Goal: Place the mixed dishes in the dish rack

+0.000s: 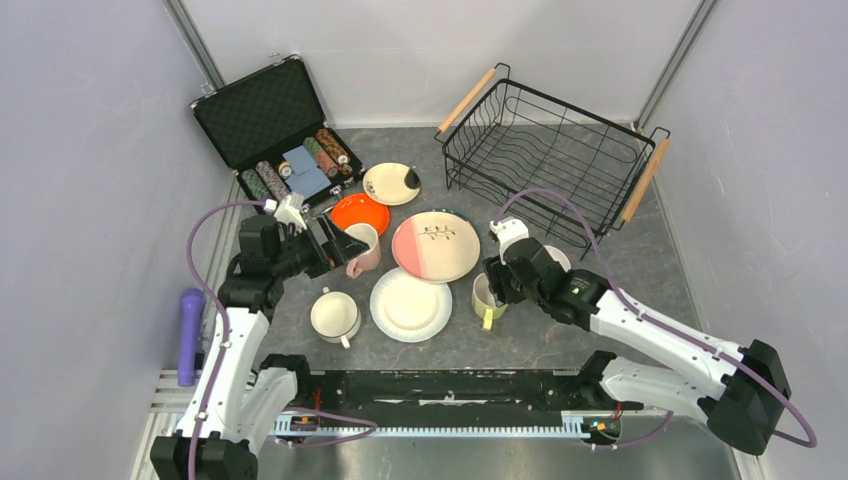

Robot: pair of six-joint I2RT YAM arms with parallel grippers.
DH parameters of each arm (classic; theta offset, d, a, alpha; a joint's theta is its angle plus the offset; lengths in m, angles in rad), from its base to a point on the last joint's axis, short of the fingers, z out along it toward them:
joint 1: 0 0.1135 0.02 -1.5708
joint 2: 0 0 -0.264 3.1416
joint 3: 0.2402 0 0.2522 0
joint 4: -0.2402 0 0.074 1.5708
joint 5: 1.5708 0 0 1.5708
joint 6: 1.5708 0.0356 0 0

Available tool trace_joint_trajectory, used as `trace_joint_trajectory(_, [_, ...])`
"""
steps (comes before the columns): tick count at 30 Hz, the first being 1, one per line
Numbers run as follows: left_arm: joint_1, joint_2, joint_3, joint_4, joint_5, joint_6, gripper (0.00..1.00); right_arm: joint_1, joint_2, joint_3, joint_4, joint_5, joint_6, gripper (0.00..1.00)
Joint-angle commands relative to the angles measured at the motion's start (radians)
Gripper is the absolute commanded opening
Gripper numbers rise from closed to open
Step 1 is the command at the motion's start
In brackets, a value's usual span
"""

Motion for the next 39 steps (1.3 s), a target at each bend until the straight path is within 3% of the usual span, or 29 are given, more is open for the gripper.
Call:
trace_joint_trajectory(1, [-0.003,-0.001,-0.005,0.035,0.033,0.011,1.00,0.003,-0.059,0.073,-0.049,0.083,0.008,0.69])
trace_joint_trajectory(5, [-0.003,-0.001,-0.005,0.034,0.033,0.011,1.00,0.001,-0.157,0.067,-0.049,0.134,0.034,0.82])
trace_joint_trajectory(8, [-0.002,-0.004,-0.003,0.035,0.043,0.011,1.00,-0.018,-0.197,0.082,-0.084,0.221,0.093,0.83])
trace_joint_trajectory(12, [-0.002,-0.016,-0.008,0.039,0.051,0.008,1.00,-0.078,-0.230,0.075,-0.161,0.367,0.256,0.86])
trace_joint_trajectory(16, [-0.006,-0.008,-0.011,0.044,0.068,0.002,1.00,-0.123,-0.333,-0.041,-0.131,0.422,0.472,0.98])
trace_joint_trajectory(27, [-0.013,0.009,-0.009,0.037,0.046,0.007,1.00,-0.163,-0.369,-0.197,-0.194,0.544,0.878,0.97])
trace_joint_trajectory(39, [-0.014,-0.010,-0.021,0.047,0.030,-0.011,1.00,-0.267,-0.267,-0.316,-0.026,0.514,0.945,0.91])
